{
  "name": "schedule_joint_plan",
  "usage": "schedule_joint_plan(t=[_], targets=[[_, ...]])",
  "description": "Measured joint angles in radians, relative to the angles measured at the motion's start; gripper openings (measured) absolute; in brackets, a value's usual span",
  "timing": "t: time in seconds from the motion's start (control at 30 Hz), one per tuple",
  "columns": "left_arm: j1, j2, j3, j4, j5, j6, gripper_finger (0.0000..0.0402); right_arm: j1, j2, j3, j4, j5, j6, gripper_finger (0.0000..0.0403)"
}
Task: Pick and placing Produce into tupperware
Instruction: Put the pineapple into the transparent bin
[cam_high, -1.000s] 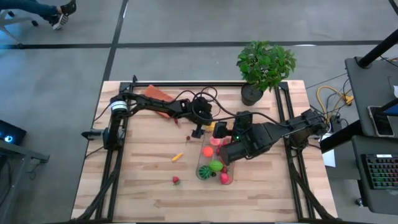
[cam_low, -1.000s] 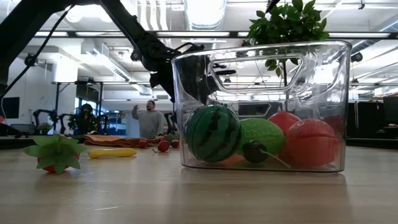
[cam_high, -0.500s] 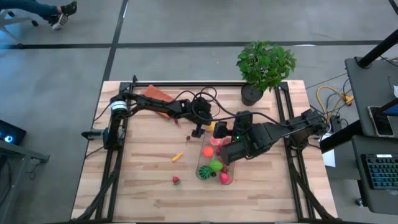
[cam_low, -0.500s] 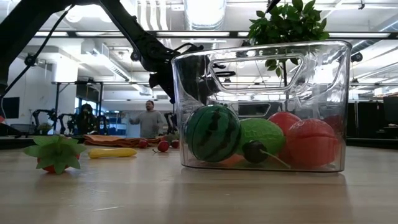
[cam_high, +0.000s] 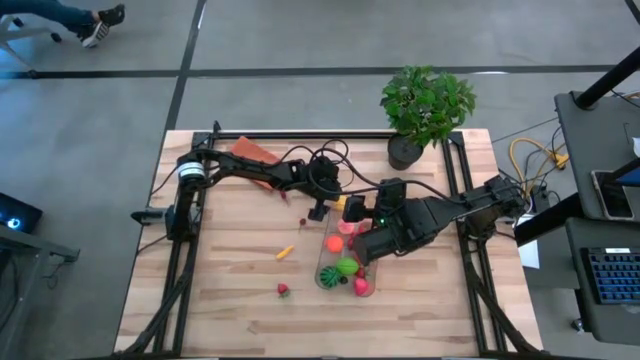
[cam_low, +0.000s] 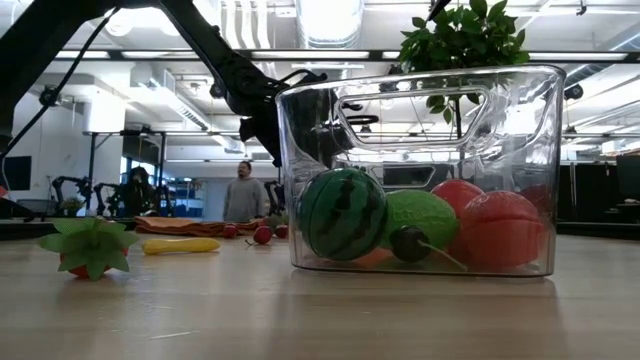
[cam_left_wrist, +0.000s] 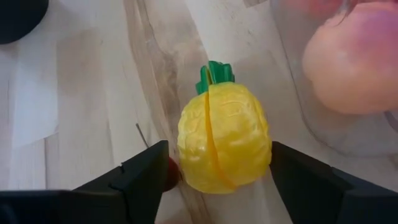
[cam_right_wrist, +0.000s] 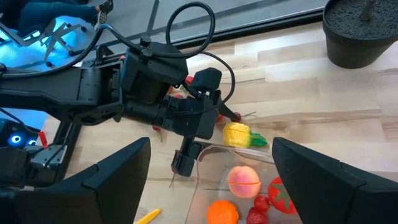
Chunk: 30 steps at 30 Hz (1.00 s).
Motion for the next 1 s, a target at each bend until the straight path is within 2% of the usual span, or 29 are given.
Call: schedule_joint_plan(t=[0.2,0.47,0.6,0.7,0.87,0.93,1.0], targets=[[0.0,0.0,0.0,0.001,0.0,-0.003,0.0221,0.0,0.0,0.0,0.0,0.0,0.0,0.0327],[0.0,-0.001,0.0,0.002,-0.002,-0.003,0.0206,0.0,0.0,0.0,0.0,0.0,0.0,0.0327],[0.0,-0.022,0.001,-0.002,-0.07,-0.004,0.0205,0.0,0.0,0.0,0.0,0.0,0.0,0.0327],[0.001,-0.057,0.013,-0.005,-0.115,-0.005,0.0205,0.0,0.0,0.0,0.0,0.001,0.0,0.0327],[0.006,-0.153,0.023,-0.015,-0.132,-0.009,0.0205,0.0,0.0,0.0,0.0,0.005,-0.005,0.0327],[0.003,-0.209,0.02,-0.035,-0.123,-0.046,0.0205,0.0,0.0,0.0,0.0,0.007,-0.005,0.0327],[-0.005,-0.263,0.019,-0.054,-0.062,-0.103,0.0205,0.0,0.0,0.0,0.0,0.009,-0.006,0.0327]])
